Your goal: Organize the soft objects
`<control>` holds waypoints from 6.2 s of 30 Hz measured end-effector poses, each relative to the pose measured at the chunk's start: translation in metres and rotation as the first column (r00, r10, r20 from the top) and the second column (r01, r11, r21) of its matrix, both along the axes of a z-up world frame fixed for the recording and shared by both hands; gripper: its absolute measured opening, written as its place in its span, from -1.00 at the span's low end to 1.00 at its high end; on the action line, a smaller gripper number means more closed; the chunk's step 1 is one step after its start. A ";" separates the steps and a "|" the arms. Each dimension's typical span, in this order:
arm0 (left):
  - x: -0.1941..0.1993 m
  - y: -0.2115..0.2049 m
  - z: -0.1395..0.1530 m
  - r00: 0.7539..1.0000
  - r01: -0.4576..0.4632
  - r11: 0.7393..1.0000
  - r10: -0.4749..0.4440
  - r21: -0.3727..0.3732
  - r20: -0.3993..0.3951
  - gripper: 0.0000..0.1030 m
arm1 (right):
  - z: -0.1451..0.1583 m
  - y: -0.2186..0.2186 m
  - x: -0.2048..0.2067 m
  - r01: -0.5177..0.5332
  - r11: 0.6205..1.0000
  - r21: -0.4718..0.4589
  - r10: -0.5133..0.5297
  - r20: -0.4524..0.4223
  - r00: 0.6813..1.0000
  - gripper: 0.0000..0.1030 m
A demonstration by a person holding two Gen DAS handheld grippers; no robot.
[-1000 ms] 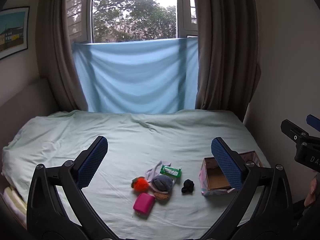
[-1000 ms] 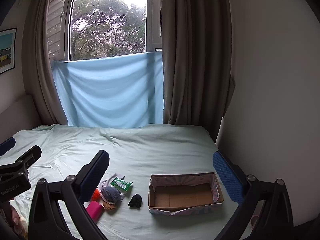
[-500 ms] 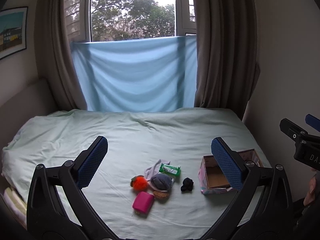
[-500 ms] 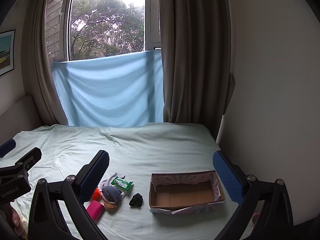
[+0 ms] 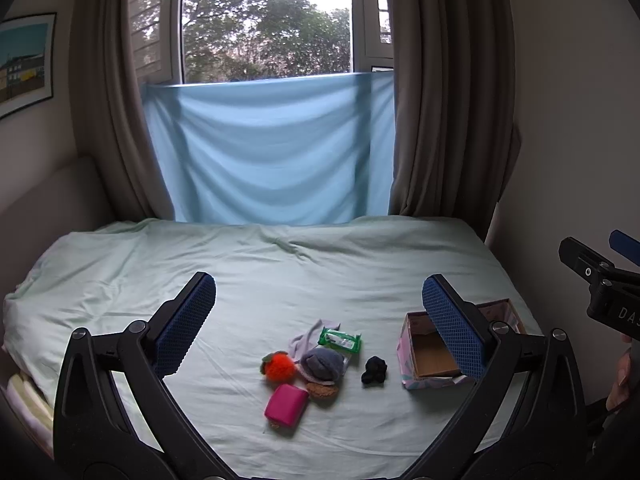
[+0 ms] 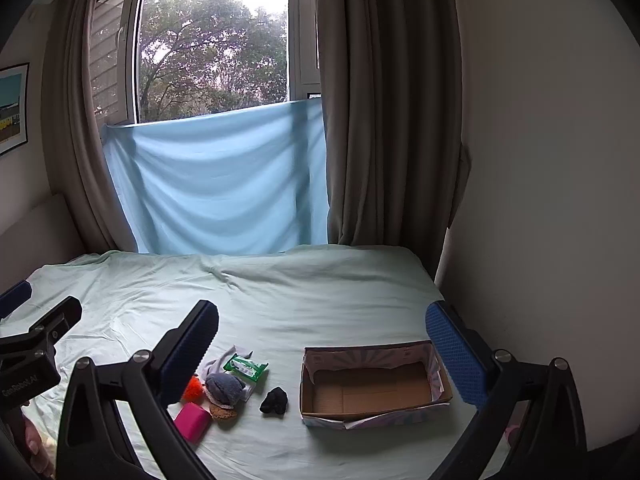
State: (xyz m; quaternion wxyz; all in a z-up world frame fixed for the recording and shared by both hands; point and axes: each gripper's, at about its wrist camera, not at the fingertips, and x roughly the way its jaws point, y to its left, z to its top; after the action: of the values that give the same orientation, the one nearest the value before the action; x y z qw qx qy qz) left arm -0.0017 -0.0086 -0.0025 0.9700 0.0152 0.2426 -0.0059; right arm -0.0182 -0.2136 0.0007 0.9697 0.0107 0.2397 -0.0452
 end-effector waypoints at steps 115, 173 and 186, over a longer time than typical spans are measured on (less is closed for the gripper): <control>0.179 0.121 -0.459 0.696 0.259 0.965 -0.219 -0.045 -0.684 -0.17 | -0.405 0.170 0.257 -0.130 0.931 0.341 0.307 -0.538 0.785 -0.11; 0.263 -0.277 -0.348 0.594 0.267 0.954 -0.274 -0.136 -0.757 -0.16 | -0.303 -0.239 0.235 0.080 0.966 0.244 0.111 -0.679 0.726 -0.05; 0.262 -0.297 -0.375 0.563 0.357 0.933 -0.243 -0.033 -0.790 0.99 | -0.349 -0.245 0.256 0.042 0.976 0.215 0.136 -0.744 0.654 0.80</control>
State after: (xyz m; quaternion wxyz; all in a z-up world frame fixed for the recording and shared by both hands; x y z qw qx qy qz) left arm 0.2608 -0.3054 -0.3774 0.7477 0.1156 0.6338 -0.1610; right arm 0.2373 -0.4587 -0.3484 0.7763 0.0883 0.6241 0.0056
